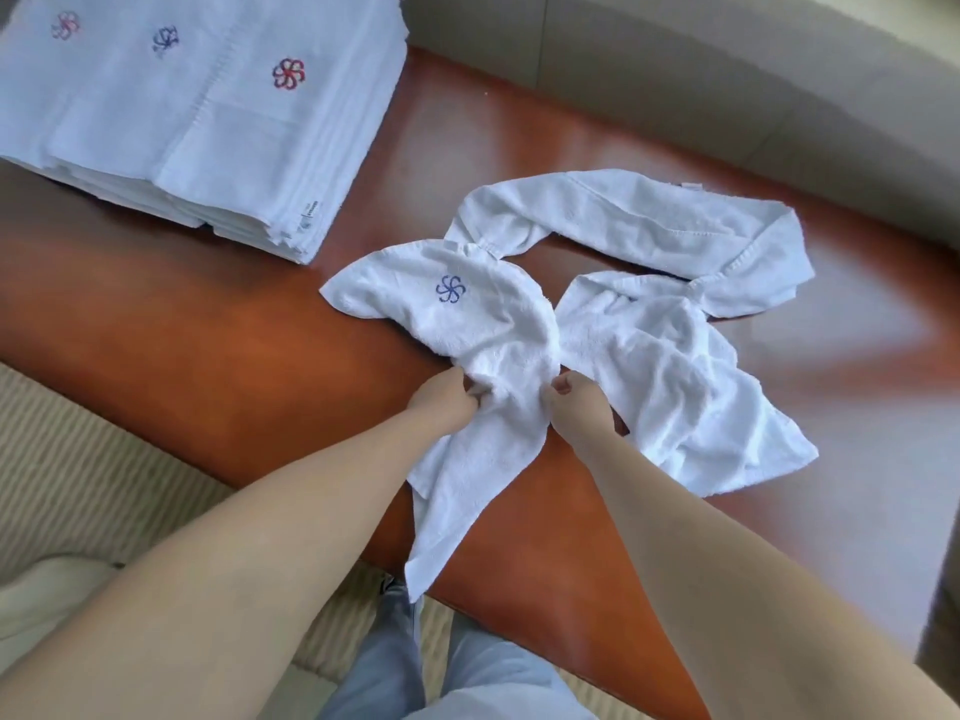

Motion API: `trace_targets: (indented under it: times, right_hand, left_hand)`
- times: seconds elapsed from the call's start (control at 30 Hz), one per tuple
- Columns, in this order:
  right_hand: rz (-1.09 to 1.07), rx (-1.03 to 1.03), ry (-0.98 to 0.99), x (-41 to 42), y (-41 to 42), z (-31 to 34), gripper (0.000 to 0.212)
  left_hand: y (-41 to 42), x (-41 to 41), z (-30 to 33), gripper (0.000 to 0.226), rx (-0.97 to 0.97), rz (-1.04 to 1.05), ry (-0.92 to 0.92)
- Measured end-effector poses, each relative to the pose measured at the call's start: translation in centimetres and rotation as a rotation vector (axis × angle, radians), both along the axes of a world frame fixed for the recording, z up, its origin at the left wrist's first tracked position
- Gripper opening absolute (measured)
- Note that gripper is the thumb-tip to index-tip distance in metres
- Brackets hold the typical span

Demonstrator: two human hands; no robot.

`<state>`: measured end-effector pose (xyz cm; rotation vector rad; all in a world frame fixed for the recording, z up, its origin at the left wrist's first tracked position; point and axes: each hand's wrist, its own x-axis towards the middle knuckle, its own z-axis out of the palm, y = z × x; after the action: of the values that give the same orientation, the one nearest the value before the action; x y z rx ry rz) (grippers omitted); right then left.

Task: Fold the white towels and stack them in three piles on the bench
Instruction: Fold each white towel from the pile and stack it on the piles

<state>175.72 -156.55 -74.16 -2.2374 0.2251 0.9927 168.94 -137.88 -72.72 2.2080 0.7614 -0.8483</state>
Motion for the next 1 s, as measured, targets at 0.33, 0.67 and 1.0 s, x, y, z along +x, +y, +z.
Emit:
trace_targets:
  times: [0.33,0.67,1.0]
  right_hand:
    - [-0.35,0.157,-0.166,4.8,-0.4,7.8,0.027]
    - [-0.561,0.065,-0.021,2.4,-3.1,6.6,0.029]
    - [-0.52,0.039,0.118,0.7,-5.7,3.9,0.021]
  left_hand:
    - [8.1,-1.8,8.9,0.025,-0.009,0.341,-0.119]
    - [7.4,-9.1,7.7,0.036,-0.072,-0.212,0.797]
    - [4.4,-5.7,1.0,0.032,0.059,0.099,0.028]
